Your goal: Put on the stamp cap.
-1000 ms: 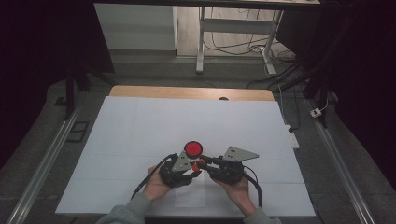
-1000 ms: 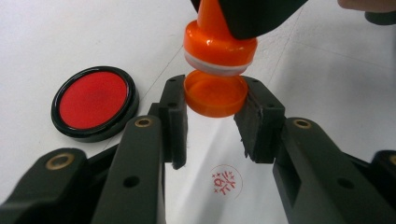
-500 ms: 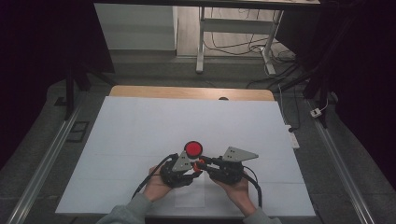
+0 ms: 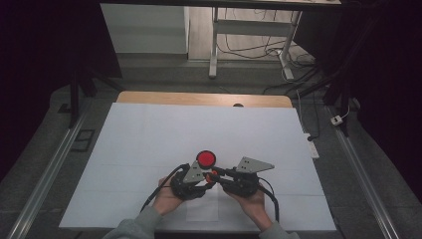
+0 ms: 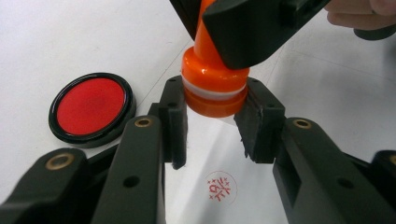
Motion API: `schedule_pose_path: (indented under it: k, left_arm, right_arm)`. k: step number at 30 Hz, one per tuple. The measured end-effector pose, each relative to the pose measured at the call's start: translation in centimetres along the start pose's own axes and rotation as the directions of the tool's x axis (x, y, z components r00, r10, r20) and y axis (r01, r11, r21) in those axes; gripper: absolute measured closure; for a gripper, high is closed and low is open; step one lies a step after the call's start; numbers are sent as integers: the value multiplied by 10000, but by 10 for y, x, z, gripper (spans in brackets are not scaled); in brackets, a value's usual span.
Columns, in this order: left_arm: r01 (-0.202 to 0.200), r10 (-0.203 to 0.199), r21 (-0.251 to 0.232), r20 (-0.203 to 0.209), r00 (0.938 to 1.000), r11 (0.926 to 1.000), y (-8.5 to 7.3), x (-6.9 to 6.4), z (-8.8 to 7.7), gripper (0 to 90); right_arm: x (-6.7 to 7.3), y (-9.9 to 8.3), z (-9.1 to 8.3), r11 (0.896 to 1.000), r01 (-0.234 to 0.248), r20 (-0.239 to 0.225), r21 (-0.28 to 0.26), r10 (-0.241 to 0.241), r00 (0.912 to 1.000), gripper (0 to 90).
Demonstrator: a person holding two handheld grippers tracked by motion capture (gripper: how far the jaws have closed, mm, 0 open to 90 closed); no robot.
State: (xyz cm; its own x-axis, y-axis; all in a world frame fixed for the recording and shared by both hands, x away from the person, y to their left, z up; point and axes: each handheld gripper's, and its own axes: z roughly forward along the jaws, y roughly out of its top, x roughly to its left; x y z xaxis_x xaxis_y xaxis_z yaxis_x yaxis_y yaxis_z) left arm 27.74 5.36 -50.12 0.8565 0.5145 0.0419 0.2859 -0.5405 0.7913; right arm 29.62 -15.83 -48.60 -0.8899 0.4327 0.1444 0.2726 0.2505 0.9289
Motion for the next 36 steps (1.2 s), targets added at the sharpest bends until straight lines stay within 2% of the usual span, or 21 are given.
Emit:
schedule_pose_path:
  k: [32,36]
  left_arm:
    - [-22,19,-130,-211,9998,9999,1,-3,-1,646]
    - [-90,89,-29,-269,9996,10000,1,-4,0,646]
  right_arm:
    - [0,-3,0,9999,-99,-59,-133,98,9999,728]
    - [1,-3,1,9999,-46,-29,-91,46,10000,729]
